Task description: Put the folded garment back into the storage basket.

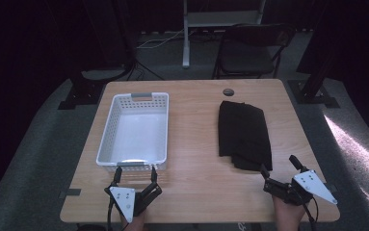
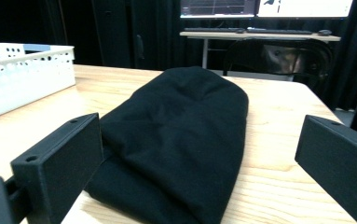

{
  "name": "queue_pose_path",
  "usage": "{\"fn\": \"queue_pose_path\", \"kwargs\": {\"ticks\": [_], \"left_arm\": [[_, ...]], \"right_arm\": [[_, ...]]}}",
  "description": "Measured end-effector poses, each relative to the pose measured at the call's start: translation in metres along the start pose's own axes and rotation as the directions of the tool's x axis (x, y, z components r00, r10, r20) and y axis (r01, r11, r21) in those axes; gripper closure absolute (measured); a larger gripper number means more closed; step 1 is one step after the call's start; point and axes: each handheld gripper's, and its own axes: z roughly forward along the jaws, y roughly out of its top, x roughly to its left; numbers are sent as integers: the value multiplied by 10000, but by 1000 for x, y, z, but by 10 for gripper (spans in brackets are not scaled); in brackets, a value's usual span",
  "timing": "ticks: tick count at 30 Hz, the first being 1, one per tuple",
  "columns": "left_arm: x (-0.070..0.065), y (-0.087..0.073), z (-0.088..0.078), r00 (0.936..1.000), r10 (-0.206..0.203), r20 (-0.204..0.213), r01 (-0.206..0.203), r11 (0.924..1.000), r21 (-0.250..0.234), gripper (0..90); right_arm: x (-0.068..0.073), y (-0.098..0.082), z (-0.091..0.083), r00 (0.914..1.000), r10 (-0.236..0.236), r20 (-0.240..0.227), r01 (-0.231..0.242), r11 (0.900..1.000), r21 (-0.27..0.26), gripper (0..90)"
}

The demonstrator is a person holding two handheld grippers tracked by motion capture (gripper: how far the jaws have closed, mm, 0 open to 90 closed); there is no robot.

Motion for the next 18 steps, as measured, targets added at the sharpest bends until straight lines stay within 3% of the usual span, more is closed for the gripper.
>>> {"fn": "queue_pose_path", "kwargs": {"ticks": [3,13,18], "left_arm": [[-3,0,2,9997,252,73,-253,9996,149,8],[-3,0,2,9996,263,98,-264,9995,156,7],[-3,0,2,9996,266,104,-267,9995,144,8]], "right_arm": [[-1,0,-1,9998,200,-17,-199,9996,201,0],[0,-1,2,9996,140,264,-153,9987,487,0],[1,-1,2,9994,305,-168,-294,9979,581,0]]}}
